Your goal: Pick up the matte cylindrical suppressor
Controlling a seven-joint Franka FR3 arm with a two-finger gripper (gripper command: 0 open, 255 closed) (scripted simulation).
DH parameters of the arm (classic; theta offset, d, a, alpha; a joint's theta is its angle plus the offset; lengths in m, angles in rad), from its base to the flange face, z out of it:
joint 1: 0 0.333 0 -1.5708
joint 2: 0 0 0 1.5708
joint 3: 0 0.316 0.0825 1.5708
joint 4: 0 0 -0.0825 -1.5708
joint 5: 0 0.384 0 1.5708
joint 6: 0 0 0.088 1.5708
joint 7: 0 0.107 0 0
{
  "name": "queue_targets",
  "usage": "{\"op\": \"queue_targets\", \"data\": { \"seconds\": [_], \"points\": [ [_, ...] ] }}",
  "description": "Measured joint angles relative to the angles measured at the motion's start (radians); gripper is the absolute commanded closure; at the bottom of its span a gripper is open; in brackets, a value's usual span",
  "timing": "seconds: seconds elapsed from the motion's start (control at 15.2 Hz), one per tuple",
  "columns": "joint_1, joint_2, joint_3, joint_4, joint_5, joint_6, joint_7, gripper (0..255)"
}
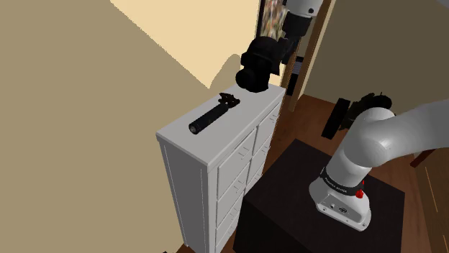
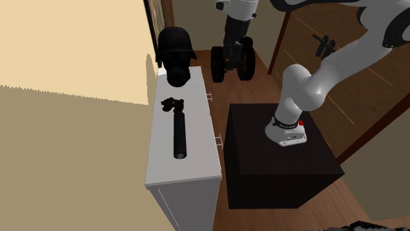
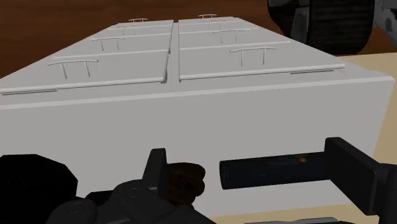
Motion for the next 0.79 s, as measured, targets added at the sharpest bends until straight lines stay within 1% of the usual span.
{"op": "queue_targets", "data": {
  "seconds": [0.07,0.2,0.66,0.79],
  "points": [
    [0.000,0.000,0.000,0.000,0.000,0.000,0.000,0],
    [0.020,0.033,-0.011,-0.002,-0.008,0.031,-0.054,0],
    [0.129,0.264,-0.067,0.030,-0.040,0.214,-0.371,0],
    [0.161,0.327,-0.073,0.035,-0.042,0.267,-0.457,0]
  ]
}}
